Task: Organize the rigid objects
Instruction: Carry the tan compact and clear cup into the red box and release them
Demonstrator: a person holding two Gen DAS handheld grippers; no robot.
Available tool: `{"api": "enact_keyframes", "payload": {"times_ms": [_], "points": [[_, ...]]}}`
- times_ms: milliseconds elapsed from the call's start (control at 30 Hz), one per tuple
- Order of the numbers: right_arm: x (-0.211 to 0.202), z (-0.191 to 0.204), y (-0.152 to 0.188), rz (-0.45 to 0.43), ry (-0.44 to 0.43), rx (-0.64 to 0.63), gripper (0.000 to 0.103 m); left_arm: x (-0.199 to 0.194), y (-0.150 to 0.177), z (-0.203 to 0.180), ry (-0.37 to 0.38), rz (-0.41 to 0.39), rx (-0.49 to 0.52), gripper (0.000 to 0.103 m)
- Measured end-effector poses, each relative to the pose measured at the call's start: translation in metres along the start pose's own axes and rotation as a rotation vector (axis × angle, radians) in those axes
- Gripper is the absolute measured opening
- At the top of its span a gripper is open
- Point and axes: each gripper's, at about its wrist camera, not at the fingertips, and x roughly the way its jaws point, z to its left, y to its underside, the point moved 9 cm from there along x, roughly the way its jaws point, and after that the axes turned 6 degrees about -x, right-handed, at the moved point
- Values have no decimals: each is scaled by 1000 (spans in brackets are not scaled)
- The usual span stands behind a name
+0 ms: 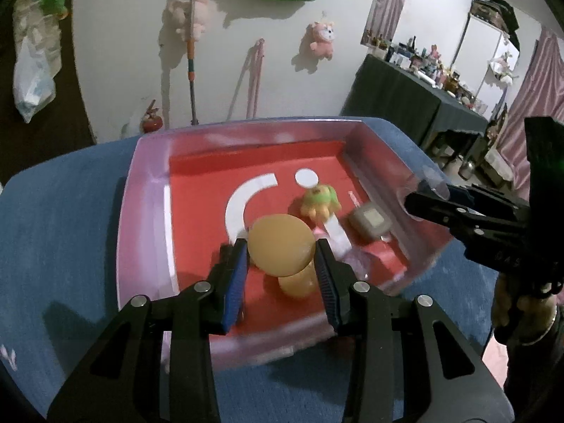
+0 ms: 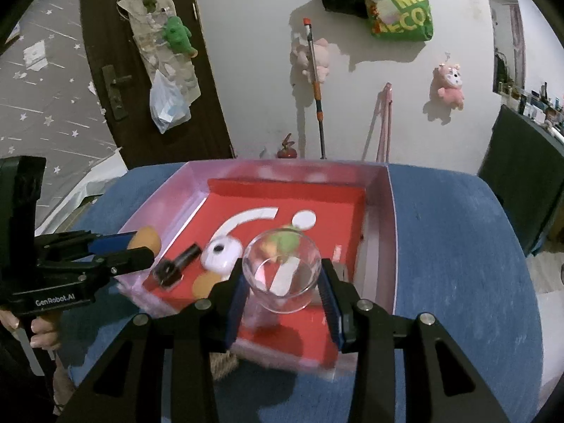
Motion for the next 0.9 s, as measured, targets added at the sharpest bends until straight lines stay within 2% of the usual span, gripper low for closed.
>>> {"api": "enact_keyframes", "payload": {"times_ms": [233, 433, 633, 900], "points": [[51, -17, -22, 117, 31, -35, 42, 57, -29, -2, 9, 99, 32, 36], [86, -34, -24, 214, 65, -44, 42, 104, -32, 5, -6, 210, 24, 36], [107, -38, -19, 286, 80, -68, 42, 124, -31, 10, -28, 242, 35, 36], [115, -37, -19, 317, 111, -107, 42, 133, -33, 8, -16, 254, 35, 36]]}}
